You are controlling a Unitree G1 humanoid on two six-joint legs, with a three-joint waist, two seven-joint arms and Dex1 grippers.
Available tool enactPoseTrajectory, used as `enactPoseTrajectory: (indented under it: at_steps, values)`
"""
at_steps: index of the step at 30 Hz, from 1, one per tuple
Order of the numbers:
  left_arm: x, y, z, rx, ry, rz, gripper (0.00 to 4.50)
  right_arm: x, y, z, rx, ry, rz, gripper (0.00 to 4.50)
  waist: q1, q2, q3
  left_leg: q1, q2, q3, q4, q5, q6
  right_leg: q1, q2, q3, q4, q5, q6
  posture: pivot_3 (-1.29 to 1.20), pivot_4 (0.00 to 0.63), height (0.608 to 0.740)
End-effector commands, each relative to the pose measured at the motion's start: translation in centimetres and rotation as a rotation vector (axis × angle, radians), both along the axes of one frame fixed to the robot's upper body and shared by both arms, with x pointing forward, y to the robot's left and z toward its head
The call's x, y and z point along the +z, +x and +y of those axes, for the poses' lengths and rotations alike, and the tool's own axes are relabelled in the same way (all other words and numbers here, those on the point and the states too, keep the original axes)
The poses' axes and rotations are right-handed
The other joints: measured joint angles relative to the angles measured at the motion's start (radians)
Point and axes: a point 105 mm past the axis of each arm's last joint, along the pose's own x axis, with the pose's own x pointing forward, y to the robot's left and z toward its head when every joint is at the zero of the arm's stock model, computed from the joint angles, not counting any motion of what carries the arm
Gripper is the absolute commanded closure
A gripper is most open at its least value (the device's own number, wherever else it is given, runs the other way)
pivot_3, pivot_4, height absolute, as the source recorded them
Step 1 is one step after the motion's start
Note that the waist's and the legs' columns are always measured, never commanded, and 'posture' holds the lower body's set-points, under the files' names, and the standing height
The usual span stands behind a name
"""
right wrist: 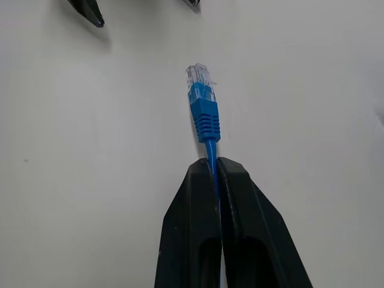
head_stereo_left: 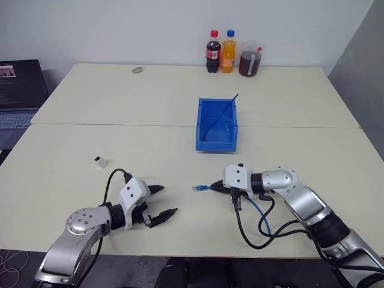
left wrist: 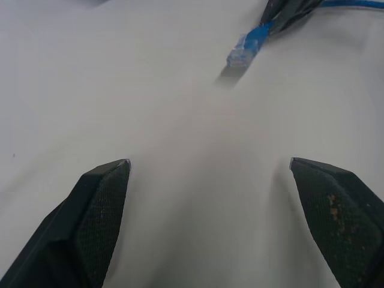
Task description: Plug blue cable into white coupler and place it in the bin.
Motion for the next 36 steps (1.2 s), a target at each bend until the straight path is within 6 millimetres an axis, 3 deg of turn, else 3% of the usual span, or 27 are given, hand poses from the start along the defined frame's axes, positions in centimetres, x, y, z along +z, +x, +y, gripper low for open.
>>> enactPoseTrajectory:
  at_steps: [1, 4, 9, 17, 27, 32, 36]
  values:
    - [0.7, 0.4, 0.8, -0.011, 0.013, -0.025, 0.0, 0.4, 0.1, 0.8, 0.051, -0.007, -0.039, 4.43, -0.001, 0.0, 0.0, 0.0, 0.0, 0.0, 0.0, 0.0, 0.0, 0.0, 0.0, 0.0, 0.0, 0.0, 0.0, 0.0, 0.15, 0.74]
    - [0.7, 0.7, 0.9, -0.023, 0.019, -0.026, 0.0, 0.5, 0.2, 1.0, 0.053, 0.0, -0.027, 3.92, -0.002, 0.0, 0.0, 0.0, 0.0, 0.0, 0.0, 0.0, 0.0, 0.0, 0.0, 0.0, 0.001, 0.0, 0.0, 0.0, 0.15, 0.74]
    - [0.8, 1.6, 0.7, -0.035, 0.016, -0.036, 0.0, 1.0, -0.1, 1.0, 0.049, 0.025, 0.007, 2.52, -0.003, 0.0, 0.0, 0.0, 0.0, 0.0, 0.001, 0.0, 0.0, 0.0, 0.0, 0.0, 0.001, 0.0, 0.0, 0.0, 0.15, 0.74]
    - [1.0, 3.1, -0.7, -0.079, 0.018, -0.057, 0.0, 3.4, -2.0, -1.1, 0.027, 0.072, 0.102, 0.55, -0.002, 0.0, 0.0, 0.0, 0.0, 0.0, 0.001, 0.0, 0.0, 0.0, 0.0, 0.0, 0.001, 0.0, 0.0, 0.0, 0.15, 0.74]
    - [0.3, 3.7, -3.8, -0.186, 0.051, -0.066, 0.0, 2.7, -4.1, -4.2, -0.182, 0.105, 0.158, 0.55, -0.003, 0.0, 0.0, 0.0, -0.001, 0.0, 0.002, -0.002, 0.003, 0.0, 0.001, -0.001, 0.002, 0.0, 0.0, 0.0, 0.15, 0.74]
    - [-0.3, 3.7, -4.3, -0.234, 0.081, -0.06, 0.0, 2.6, -4.7, -5.0, -0.268, 0.13, 0.167, 0.55, -0.003, 0.0, -0.001, 0.0, -0.001, 0.0, 0.003, -0.002, 0.004, 0.001, 0.0, 0.0, 0.003, 0.001, 0.0, 0.0, 0.15, 0.74]
    - [-0.5, 3.9, -4.7, -0.249, 0.077, -0.056, 0.73, 2.9, -4.7, -5.5, -0.327, 0.154, 0.158, 0.51, -0.002, 0.0, -0.001, 0.001, -0.002, 0.0, 0.003, -0.001, 0.004, 0.001, 0.001, 0.0, 0.004, 0.001, 0.0, 0.0, 0.15, 0.74]
